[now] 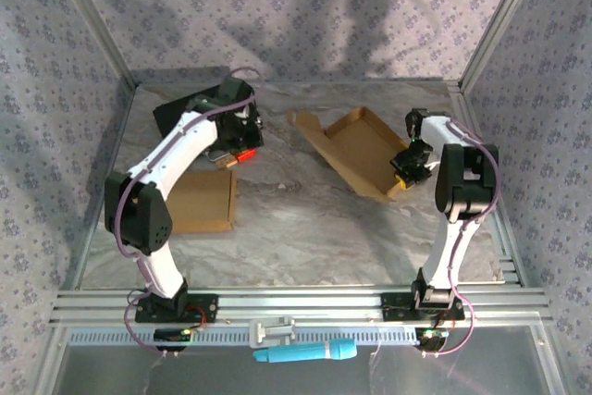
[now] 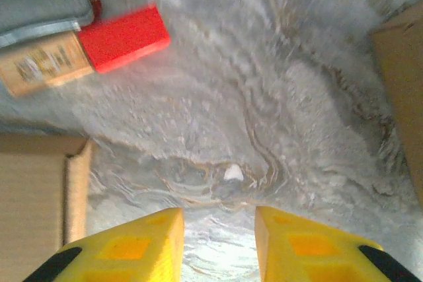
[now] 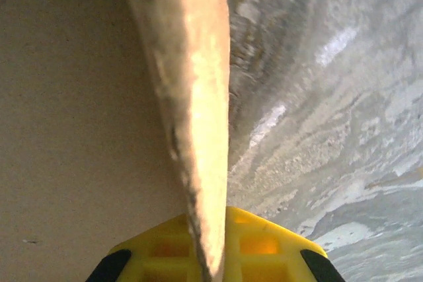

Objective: Fold the paper box

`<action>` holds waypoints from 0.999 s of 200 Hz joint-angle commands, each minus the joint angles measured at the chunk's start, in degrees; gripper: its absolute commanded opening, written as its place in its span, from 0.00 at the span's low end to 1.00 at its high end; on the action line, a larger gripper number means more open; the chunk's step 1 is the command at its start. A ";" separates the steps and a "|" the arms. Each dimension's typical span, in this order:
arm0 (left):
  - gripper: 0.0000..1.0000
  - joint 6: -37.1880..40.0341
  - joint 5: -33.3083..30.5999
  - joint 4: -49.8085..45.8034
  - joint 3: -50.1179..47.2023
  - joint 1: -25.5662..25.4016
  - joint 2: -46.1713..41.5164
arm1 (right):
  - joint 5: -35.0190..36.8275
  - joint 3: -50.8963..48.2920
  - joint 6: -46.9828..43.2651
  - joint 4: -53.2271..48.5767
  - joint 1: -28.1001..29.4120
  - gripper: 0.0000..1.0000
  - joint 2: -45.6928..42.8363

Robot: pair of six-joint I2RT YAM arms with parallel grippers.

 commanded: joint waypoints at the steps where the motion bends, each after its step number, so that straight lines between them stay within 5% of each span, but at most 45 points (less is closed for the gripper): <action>1: 0.33 -4.31 3.99 6.99 -4.65 -3.22 -1.72 | -4.61 -4.20 9.60 0.31 -0.55 0.00 -1.47; 49: 0.32 -12.08 7.44 19.82 -11.17 -7.93 -0.25 | -10.21 -8.13 20.38 1.97 2.25 0.00 -4.46; 109: 0.33 -15.40 9.66 29.12 -9.80 -7.90 3.96 | -16.12 -13.35 33.75 8.29 10.44 0.01 -7.62; 200: 0.33 -14.70 9.84 27.22 0.29 -7.26 9.95 | -15.35 -7.53 28.47 5.51 11.17 0.52 -11.69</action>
